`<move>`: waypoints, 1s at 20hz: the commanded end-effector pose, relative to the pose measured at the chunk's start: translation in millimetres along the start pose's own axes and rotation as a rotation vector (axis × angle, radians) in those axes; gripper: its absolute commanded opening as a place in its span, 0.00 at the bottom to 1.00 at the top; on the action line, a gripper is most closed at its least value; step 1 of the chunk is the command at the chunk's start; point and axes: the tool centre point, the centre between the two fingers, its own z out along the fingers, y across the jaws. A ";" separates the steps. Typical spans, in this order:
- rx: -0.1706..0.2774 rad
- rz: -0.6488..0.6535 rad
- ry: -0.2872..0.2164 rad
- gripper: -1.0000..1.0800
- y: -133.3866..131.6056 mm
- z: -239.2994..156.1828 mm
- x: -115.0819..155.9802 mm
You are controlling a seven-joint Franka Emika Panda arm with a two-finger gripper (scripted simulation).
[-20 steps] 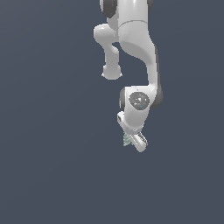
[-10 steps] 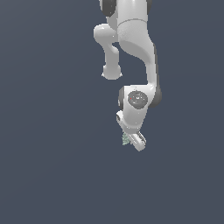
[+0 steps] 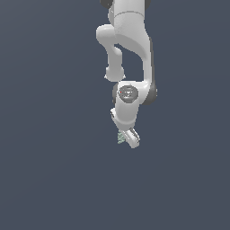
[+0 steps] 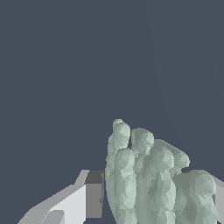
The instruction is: Pick up the object and move it to a goal position.
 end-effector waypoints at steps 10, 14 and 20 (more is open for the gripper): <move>0.001 0.001 -0.001 0.00 103.0 -31.3 58.9; 0.001 0.001 -0.001 0.00 135.3 -41.4 78.3; 0.001 0.001 -0.001 0.00 168.9 -52.3 99.8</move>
